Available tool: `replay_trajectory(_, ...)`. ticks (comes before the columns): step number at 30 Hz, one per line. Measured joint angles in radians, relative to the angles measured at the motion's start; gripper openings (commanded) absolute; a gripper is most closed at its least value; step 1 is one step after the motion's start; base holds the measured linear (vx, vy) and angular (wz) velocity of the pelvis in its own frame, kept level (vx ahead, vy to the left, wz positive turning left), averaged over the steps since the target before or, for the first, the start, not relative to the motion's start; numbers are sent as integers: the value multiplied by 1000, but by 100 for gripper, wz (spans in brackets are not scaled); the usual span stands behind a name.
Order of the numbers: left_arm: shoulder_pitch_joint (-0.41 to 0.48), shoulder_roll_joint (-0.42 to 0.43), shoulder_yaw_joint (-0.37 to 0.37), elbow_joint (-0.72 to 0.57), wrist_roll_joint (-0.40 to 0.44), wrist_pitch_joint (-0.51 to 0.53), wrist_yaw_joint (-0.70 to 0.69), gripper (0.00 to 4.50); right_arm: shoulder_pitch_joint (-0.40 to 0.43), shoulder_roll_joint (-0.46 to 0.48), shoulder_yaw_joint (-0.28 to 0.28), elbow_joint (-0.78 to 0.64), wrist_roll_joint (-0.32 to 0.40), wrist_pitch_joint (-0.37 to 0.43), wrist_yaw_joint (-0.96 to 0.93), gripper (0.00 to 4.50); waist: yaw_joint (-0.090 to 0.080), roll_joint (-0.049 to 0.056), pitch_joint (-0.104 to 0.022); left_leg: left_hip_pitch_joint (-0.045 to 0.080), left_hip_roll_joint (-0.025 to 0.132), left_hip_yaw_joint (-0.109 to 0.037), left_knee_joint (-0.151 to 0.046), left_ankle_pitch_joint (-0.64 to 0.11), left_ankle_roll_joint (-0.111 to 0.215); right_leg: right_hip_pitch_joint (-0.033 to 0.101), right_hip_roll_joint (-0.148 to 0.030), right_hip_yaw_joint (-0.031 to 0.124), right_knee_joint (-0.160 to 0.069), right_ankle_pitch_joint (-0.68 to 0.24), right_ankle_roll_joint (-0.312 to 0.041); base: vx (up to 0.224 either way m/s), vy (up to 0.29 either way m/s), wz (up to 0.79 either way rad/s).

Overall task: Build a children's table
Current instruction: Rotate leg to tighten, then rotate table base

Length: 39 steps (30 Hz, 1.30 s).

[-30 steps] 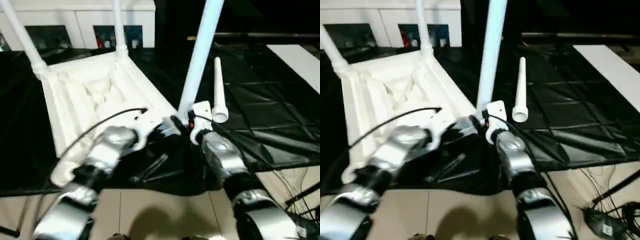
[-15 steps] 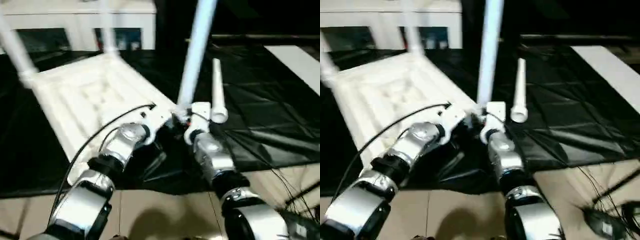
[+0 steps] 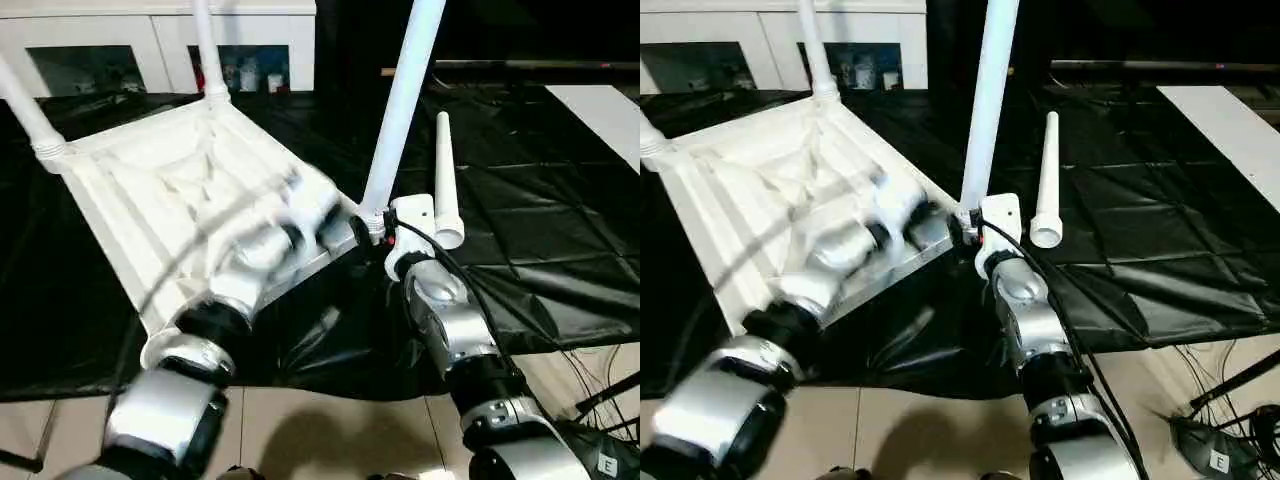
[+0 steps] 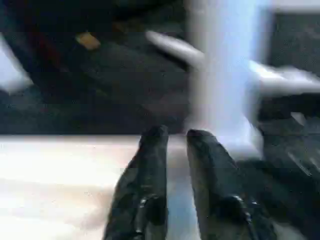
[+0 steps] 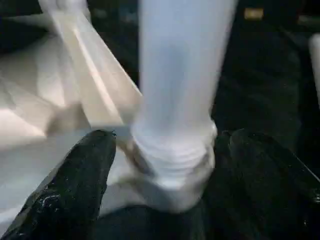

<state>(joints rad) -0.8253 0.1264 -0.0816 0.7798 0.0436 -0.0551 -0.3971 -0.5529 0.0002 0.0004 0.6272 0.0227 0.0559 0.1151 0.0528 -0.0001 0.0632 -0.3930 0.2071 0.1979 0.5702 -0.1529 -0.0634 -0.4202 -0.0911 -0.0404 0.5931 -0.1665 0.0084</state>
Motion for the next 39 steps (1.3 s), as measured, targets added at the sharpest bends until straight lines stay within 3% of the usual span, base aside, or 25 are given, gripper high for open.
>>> replay_trajectory(2,2,40,27,-57,-5,22,5,106,15,-7,3,0,0,26,3,399,1,0,0,0,0,0,0,0,1,0,0,0,0,-1,0,0,0,0)
replay_trajectory(5,86,123,44,-246,-14,123,-53,106,16,-12,18,-19,-1,66,32,399,-4,0,0,0,0,1,0,0,2,-1,0,0,1,-2,0,0,0,0)
replay_trajectory(6,163,166,69,-371,-35,193,-97,106,18,-18,30,-35,-2,77,50,399,-5,-1,0,0,1,1,0,0,1,-1,0,0,2,-3,-1,0,0,0)
replay_trajectory(11,342,315,140,-656,-110,350,-203,106,47,-26,62,-74,-17,112,91,399,5,-6,1,1,1,1,0,0,-1,0,1,0,3,-3,-1,0,0,0)
replay_trajectory(13,461,437,186,-801,-141,407,-266,106,50,-18,86,-78,-18,126,102,399,-1,-6,1,3,1,1,0,0,-2,1,1,1,3,-3,-1,0,0,0)
replay_trajectory(17,611,545,326,-897,-143,509,-320,106,57,-29,87,-77,-21,140,109,399,1,-11,0,4,1,0,0,0,-3,2,1,1,5,-4,1,0,0,0)
replay_trajectory(19,697,583,405,-935,-116,569,-330,106,55,-23,97,-78,-21,143,116,399,-2,-21,1,8,1,1,-1,0,-3,2,1,2,9,-5,3,0,0,0)
replay_trajectory(22,755,614,461,-924,-53,673,-301,106,55,-20,121,-75,-30,156,134,399,1,-34,0,8,2,-1,-2,1,-4,2,3,2,10,-9,8,0,0,0)
replay_trajectory(28,787,655,428,-845,8,757,-171,106,43,-7,135,-48,-38,161,145,399,6,-44,-4,8,0,-2,0,1,-4,3,2,4,10,-8,8,0,0,0)
replay_trajectory(34,756,507,306,-801,-20,745,-190,106,-1,22,166,36,-53,145,150,399,7,-46,-5,8,0,-4,2,1,-4,4,2,3,9,-3,6,0,0,0)
replay_trajectory(39,717,490,215,-782,-19,745,-200,106,-46,39,169,138,-74,113,145,399,5,-43,-6,9,0,-5,2,2,-6,3,2,3,15,-2,5,0,0,0)
